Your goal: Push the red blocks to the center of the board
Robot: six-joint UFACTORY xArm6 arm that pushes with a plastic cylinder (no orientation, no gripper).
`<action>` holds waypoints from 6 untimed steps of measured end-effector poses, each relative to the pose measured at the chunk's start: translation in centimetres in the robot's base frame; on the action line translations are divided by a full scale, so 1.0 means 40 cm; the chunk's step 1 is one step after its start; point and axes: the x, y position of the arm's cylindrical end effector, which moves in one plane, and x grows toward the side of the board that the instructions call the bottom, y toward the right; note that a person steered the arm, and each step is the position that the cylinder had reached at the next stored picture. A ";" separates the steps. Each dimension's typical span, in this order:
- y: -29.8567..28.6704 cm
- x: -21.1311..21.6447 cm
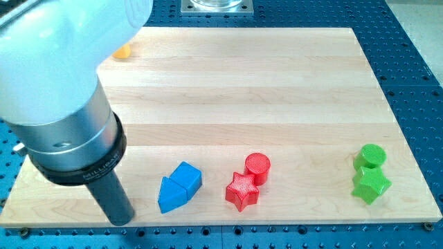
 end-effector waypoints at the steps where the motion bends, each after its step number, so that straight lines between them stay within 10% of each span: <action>1: 0.191 -0.001; 3: 0.455 -0.001; 6: 0.438 -0.004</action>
